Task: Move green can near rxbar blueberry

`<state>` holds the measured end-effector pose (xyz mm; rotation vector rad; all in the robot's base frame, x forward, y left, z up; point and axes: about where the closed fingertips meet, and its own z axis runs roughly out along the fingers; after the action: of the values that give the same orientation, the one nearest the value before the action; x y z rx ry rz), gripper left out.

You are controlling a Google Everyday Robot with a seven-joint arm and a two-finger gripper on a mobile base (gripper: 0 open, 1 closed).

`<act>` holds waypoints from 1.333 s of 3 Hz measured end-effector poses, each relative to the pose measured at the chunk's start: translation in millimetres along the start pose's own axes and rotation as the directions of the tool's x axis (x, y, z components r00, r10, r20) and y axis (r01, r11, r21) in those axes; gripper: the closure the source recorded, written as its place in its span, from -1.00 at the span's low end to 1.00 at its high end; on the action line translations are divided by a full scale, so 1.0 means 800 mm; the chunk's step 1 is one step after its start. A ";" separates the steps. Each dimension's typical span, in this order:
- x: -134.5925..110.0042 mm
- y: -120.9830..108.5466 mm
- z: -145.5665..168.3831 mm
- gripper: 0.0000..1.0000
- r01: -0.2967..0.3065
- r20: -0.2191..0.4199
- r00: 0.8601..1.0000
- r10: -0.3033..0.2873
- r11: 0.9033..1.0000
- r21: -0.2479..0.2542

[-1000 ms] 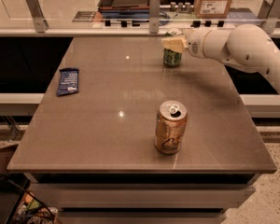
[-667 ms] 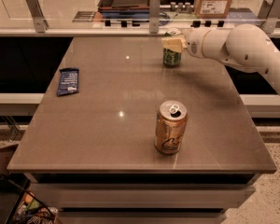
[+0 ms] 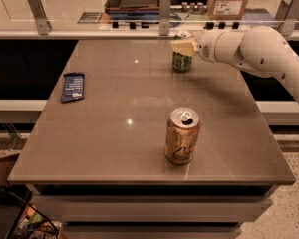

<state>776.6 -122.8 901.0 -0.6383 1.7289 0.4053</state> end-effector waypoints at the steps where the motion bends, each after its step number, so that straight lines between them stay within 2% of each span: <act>1: -0.022 0.022 0.009 1.00 0.032 -0.010 0.999 -0.033 0.998 -0.051; 2: -0.054 0.060 0.029 1.00 0.080 -0.016 0.997 -0.082 0.991 -0.112; 3: -0.073 0.092 0.050 1.00 0.092 -0.011 0.995 -0.096 0.981 -0.169; 4: -0.084 0.128 0.059 1.00 0.073 -0.007 0.997 -0.076 0.976 -0.206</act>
Offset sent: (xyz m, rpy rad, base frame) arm -0.0059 0.1034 0.0583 -0.1009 -0.0215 0.2077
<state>761.9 -1.2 947.2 -0.8551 1.6843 0.5325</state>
